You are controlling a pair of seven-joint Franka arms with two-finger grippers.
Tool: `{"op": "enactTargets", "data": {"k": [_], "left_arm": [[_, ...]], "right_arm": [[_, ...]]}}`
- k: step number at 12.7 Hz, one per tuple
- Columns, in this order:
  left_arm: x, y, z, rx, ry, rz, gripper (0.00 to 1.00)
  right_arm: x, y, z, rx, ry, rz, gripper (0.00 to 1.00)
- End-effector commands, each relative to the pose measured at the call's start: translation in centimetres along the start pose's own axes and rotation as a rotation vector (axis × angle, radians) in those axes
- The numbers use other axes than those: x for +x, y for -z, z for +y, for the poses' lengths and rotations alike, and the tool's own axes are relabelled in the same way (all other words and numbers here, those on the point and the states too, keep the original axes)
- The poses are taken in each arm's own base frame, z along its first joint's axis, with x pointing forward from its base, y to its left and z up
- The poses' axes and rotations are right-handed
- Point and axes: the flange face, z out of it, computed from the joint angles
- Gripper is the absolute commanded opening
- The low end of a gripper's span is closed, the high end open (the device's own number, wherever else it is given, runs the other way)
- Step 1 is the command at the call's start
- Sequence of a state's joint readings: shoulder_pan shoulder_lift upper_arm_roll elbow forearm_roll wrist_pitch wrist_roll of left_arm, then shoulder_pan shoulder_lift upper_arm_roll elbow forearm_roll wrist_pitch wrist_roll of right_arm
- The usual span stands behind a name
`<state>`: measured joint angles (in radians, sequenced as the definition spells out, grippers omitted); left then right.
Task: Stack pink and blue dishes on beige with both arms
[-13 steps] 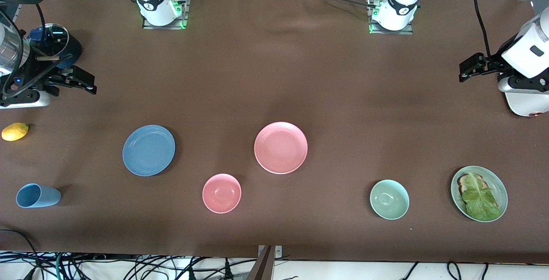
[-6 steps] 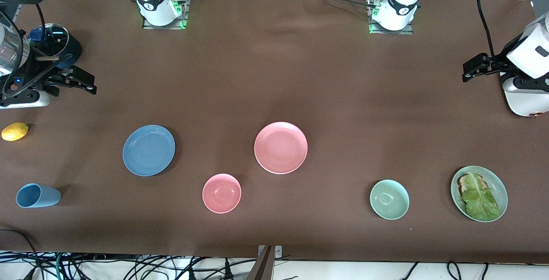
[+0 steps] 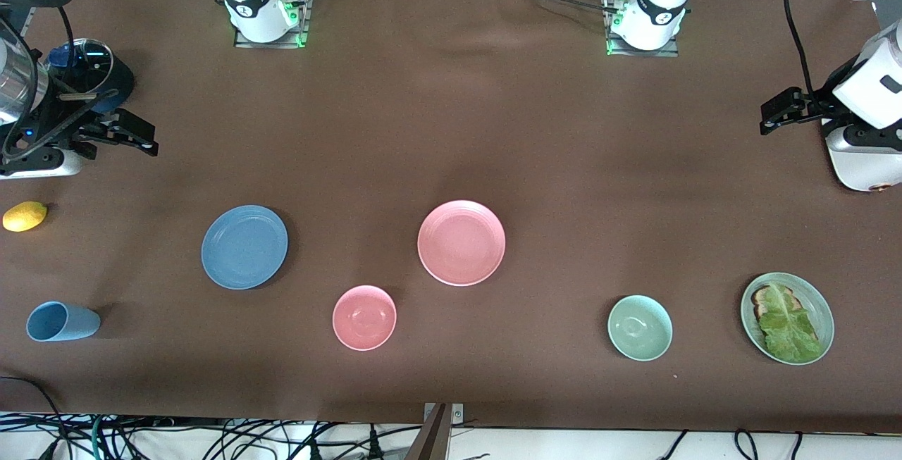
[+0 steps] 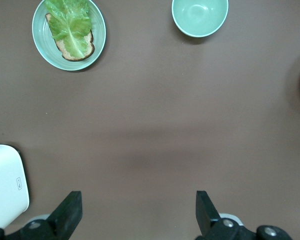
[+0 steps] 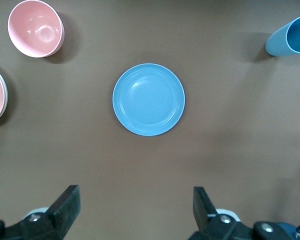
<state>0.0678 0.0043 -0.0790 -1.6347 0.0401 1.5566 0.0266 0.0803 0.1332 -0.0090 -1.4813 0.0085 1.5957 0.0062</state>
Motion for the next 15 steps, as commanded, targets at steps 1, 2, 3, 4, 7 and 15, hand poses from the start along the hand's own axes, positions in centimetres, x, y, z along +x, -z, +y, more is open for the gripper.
{"op": "enactTargets", "data": {"k": [1,2,3,4,7,15], "left_arm": [[-0.5,0.5,0.0,-0.016,-0.007,0.000,1.00],[-0.5,0.5,0.0,-0.016,-0.005,0.000,1.00],[-0.6,0.5,0.0,-0.016,-0.007,-0.002,1.00],[-0.6,0.5,0.0,-0.016,-0.005,-0.002,1.00],[-0.7,0.4,0.0,-0.017,-0.007,-0.015,1.00],[-0.7,0.4,0.0,-0.017,-0.005,-0.017,1.00]], "right_arm": [[-0.1,0.3,0.3,0.000,-0.015,0.011,1.00],[0.0,0.5,0.4,-0.002,-0.010,0.023,1.00],[0.1,0.6,0.2,-0.002,-0.011,0.031,1.00],[0.1,0.6,0.2,-0.003,-0.010,0.031,1.00],[0.1,0.5,0.5,-0.003,-0.005,0.030,1.00],[2.9,-5.2,1.9,-0.030,-0.020,-0.035,1.00]]}}
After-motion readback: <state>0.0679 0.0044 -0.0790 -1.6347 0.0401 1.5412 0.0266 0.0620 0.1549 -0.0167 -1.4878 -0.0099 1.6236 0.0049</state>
